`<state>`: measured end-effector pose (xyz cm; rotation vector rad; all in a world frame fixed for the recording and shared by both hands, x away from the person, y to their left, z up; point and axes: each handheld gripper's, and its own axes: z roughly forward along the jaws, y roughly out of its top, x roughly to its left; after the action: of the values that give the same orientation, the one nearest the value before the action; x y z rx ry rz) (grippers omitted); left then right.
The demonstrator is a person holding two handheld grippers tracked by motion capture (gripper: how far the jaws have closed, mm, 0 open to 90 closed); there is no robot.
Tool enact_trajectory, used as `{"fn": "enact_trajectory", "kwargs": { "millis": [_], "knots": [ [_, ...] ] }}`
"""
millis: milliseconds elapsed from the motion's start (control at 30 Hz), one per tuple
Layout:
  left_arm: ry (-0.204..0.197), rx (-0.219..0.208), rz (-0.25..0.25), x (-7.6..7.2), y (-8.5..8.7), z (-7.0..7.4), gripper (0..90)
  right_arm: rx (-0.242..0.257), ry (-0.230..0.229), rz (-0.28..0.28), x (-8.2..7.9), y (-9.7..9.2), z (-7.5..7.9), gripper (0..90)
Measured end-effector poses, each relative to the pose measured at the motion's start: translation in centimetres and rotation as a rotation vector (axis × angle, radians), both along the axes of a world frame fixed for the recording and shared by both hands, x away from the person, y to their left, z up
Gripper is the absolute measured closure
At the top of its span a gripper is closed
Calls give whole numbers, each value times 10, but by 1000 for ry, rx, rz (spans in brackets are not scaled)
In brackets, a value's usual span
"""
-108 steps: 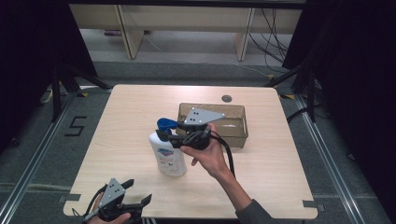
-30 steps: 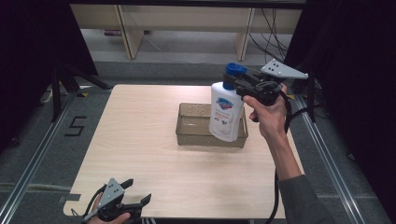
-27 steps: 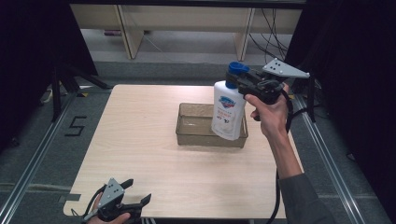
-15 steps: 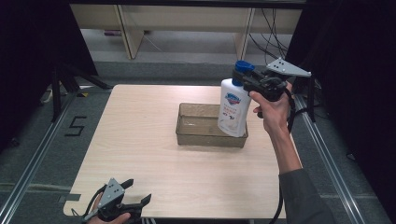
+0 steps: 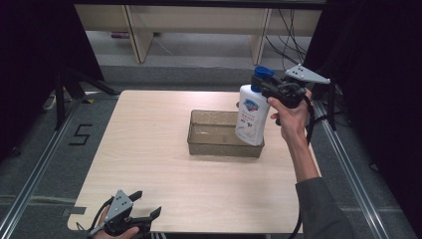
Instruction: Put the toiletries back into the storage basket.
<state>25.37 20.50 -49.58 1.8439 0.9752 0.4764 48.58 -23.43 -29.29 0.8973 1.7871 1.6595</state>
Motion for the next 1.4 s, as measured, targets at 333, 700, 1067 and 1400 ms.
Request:
{"fn": "enact_trajectory", "kwargs": {
  "millis": [333,700,1067,1400],
  "knots": [
    [1,-8,1,-1,0,0,149,-2,8,-18,3,-3,-6,659],
    [1,3,0,-1,0,1,149,10,35,-25,5,-4,-21,659],
    [5,-19,-4,-1,-1,1,149,2,35,-25,5,-6,-34,658],
    [4,-17,0,-1,0,1,149,0,59,-27,5,-8,-48,657]
  ]
}}
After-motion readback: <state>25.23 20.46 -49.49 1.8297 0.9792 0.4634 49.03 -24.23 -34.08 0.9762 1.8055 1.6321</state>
